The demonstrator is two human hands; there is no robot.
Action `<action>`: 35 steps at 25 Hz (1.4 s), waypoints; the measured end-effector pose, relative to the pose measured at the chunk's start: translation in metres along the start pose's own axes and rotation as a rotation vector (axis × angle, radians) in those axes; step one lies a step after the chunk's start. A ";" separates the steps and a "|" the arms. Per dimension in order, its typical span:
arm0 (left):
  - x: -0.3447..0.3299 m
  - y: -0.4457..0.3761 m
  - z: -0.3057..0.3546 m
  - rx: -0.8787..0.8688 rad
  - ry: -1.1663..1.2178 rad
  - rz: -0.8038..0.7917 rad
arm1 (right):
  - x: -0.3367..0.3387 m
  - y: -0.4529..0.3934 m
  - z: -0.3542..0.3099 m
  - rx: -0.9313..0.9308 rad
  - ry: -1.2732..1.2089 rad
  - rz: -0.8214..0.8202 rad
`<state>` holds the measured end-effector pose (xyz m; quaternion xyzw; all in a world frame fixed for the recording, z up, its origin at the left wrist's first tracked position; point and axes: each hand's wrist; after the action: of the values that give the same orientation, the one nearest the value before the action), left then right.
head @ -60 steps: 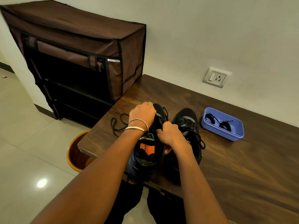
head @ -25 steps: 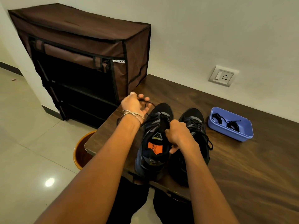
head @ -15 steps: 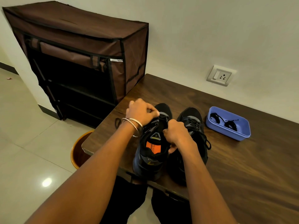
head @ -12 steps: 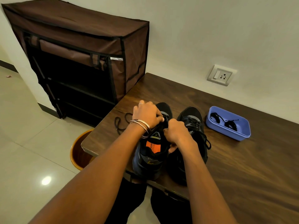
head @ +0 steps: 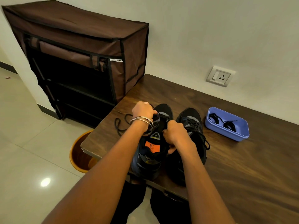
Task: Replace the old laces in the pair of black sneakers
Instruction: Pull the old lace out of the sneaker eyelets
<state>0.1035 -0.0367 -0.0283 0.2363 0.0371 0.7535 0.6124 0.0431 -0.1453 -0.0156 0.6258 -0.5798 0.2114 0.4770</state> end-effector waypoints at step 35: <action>0.052 -0.015 -0.022 -0.106 -0.808 0.188 | 0.003 -0.003 0.003 0.004 -0.052 0.033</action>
<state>0.1013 0.0216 -0.0368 0.4834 -0.2669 0.6537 0.5175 0.0456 -0.1500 -0.0155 0.6226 -0.6018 0.2041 0.4568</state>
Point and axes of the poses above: each hand's wrist, its own y-axis away from the middle knuckle, its own x-axis out of the back of the hand, z = x × y, and after that the axes turned 8 degrees about -y, right-handed
